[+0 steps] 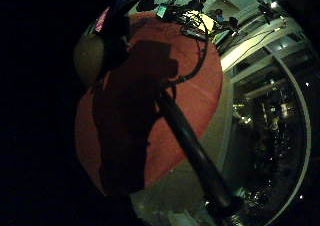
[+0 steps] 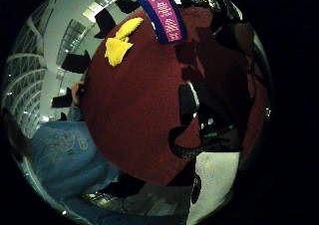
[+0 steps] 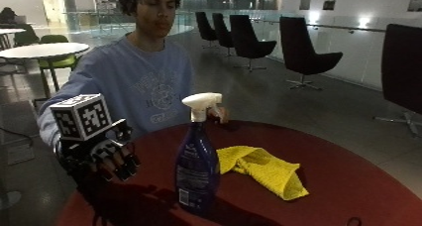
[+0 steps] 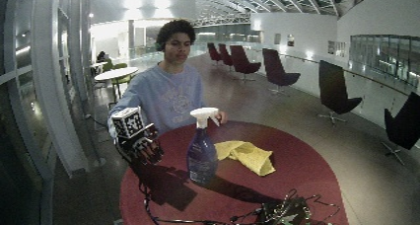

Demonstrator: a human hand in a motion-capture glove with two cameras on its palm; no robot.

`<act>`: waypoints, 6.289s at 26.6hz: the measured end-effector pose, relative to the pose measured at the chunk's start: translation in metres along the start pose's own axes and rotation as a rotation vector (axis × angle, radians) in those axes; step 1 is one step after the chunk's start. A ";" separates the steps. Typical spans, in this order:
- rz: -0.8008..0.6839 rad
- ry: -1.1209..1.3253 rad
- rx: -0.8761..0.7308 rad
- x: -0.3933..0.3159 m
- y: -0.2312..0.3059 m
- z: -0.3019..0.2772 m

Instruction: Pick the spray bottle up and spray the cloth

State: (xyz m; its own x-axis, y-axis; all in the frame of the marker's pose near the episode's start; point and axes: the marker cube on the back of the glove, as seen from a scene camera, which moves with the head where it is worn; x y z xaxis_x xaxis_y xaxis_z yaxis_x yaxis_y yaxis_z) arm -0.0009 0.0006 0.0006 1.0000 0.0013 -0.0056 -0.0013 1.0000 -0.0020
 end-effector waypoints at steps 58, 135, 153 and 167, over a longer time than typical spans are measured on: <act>0.344 -1.123 0.280 -0.057 -0.164 0.038; 0.196 -0.185 -0.513 -0.116 -0.213 -0.019; 0.185 -0.167 -0.518 -0.123 -0.216 -0.014; 0.004 -0.772 -0.150 -0.185 -0.214 -0.035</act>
State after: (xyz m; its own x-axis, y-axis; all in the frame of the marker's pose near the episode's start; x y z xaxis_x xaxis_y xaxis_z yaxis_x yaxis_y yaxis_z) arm -0.1854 -0.2142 -0.0329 0.7205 0.0606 0.6908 0.0495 0.9891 -0.1385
